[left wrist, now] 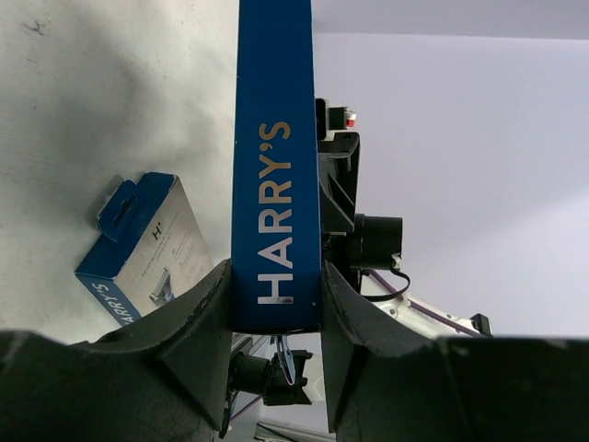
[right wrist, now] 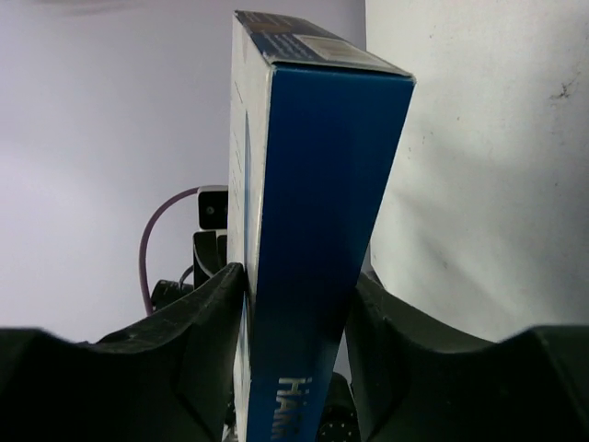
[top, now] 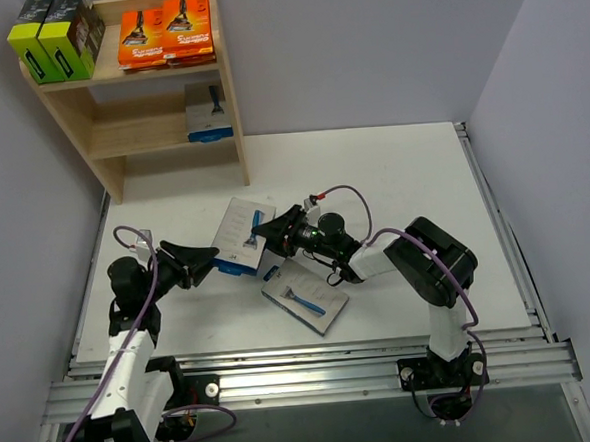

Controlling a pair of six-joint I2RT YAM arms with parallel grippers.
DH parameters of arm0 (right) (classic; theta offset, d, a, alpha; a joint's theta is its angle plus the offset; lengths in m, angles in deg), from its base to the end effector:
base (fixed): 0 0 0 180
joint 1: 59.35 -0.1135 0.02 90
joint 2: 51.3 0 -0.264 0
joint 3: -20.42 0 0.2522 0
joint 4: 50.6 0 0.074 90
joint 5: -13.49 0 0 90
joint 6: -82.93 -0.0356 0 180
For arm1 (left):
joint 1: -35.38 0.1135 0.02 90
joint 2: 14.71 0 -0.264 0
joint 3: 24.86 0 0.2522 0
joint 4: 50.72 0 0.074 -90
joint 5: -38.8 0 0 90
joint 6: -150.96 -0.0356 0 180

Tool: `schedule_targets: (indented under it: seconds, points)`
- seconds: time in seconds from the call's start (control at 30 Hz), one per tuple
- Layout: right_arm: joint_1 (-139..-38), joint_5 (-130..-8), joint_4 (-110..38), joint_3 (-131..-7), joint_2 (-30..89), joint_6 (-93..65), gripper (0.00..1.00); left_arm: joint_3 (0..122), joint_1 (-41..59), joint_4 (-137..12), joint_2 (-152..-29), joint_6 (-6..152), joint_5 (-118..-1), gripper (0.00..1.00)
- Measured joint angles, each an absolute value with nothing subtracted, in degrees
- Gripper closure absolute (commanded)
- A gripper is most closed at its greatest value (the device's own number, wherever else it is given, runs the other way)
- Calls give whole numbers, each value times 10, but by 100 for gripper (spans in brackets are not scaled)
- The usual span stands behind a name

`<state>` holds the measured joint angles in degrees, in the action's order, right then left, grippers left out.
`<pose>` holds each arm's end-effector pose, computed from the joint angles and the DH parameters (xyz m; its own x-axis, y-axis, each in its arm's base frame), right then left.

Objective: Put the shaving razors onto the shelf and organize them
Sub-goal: Pass the shaving razor from the right arm to the left

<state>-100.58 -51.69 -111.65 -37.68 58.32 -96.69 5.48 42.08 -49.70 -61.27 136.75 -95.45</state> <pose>0.2687 0.2554 0.1823 -0.9087 0.4105 -0.0760 -0.1305 -0.1064 0.9857 0.1783 -0.0041 0.2087 -0.6312 -0.7733 -0.0595 -0.1088 0.1643 -0.9804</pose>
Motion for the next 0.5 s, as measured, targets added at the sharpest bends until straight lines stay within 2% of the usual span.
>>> schedule_targets:
  seconds: [0.07,0.27,0.37,0.5]
  points:
    - [-1004,-507,-1115,-377,583,-966,44,55,431,-496,-610,1366,-963,98]
    - [-996,-490,-1115,-364,583,-958,21,58,471,-497,-606,1365,-982,98]
    - [-991,-486,-1115,-358,582,-954,15,63,490,-497,-606,1361,-993,98]
    - [-983,-480,-1115,-349,576,-955,11,78,509,-497,-612,1357,-1006,98]
